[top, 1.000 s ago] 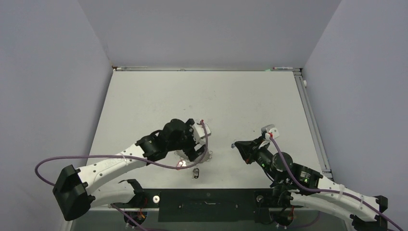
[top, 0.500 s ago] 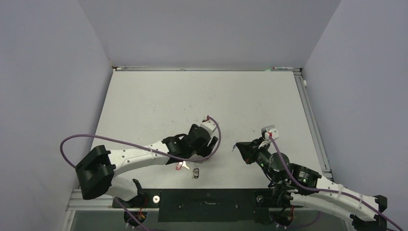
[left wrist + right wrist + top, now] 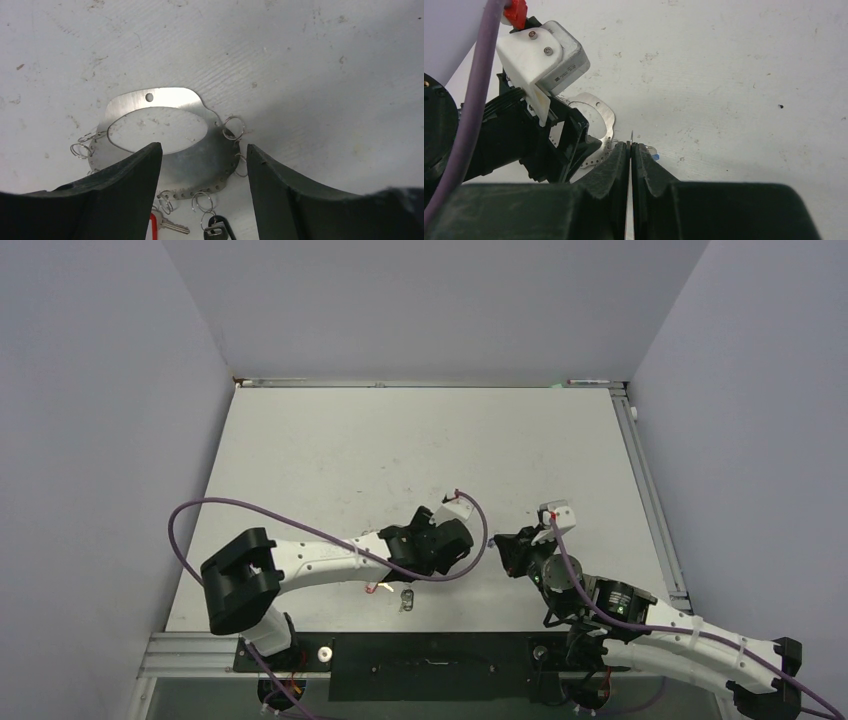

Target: Put the keys on the keyring

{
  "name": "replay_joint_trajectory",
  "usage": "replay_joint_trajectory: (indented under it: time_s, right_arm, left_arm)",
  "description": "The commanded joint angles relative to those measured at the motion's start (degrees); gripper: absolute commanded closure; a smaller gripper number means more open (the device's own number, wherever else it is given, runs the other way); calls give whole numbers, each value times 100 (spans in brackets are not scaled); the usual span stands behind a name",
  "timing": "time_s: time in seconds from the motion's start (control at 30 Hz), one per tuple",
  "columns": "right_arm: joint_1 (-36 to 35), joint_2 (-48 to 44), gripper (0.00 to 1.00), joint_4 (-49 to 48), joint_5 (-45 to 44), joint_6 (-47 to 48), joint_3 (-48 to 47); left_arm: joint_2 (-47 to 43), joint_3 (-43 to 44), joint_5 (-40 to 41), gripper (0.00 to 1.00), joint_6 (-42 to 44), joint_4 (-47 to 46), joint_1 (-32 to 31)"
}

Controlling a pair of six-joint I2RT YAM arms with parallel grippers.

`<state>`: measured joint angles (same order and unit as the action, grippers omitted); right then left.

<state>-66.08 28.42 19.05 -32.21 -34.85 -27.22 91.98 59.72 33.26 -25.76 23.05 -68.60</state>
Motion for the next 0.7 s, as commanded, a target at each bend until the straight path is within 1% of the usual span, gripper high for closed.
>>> replay_joint_trajectory:
  time_s: [0.0,0.1,0.3,0.4,0.5,0.67]
  right_arm:
    - [-17,-122,95,-84,-355,-149,-11]
    - [-17,-140,95,-133,-365,-144,30]
    - [-16,40,95,-107,-364,-141,-9]
    - [-14,112,95,-349,-273,-149,181]
    - [-1,327,95,-888,216,-85,470]
    - [203,1026,95,-1575,1163,-129,605]
  left_arm:
    - [-305,-101,323,41,-87,277,276]
    - [-605,-446,-69,40,-116,183,851]
    - [-1183,-849,-271,41,-157,39,1648]
    - [-1432,-1002,-442,41,-195,-74,2018]
    - [-1710,-1084,-524,41,-182,-53,2175]
    - [-2324,-870,-632,39,-30,593,2173]
